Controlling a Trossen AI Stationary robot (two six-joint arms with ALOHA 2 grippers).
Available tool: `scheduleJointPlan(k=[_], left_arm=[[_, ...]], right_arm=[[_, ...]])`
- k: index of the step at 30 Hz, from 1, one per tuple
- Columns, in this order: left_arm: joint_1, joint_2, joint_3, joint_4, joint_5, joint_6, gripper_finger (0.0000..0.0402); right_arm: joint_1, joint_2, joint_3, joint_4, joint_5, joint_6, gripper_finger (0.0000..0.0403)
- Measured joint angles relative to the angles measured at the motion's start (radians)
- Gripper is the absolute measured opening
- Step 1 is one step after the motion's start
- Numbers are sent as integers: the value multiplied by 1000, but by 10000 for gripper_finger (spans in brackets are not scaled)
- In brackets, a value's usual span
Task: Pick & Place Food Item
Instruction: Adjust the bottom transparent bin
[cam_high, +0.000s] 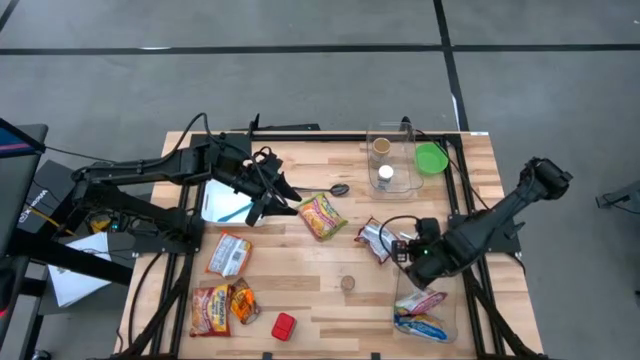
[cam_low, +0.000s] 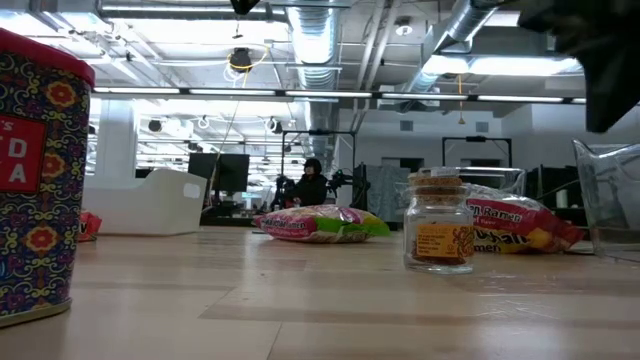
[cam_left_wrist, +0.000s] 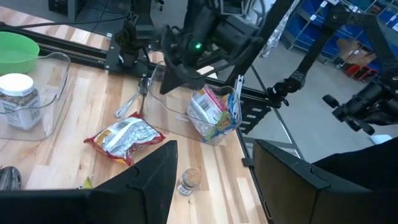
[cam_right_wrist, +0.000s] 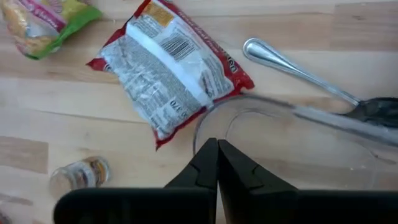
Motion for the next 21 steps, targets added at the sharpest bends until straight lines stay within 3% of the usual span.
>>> scheduleJointPlan(k=[21], left_arm=[[0, 0, 0, 1, 0, -1, 204]], right_arm=[[-100, 71, -20, 143, -31, -224, 0]])
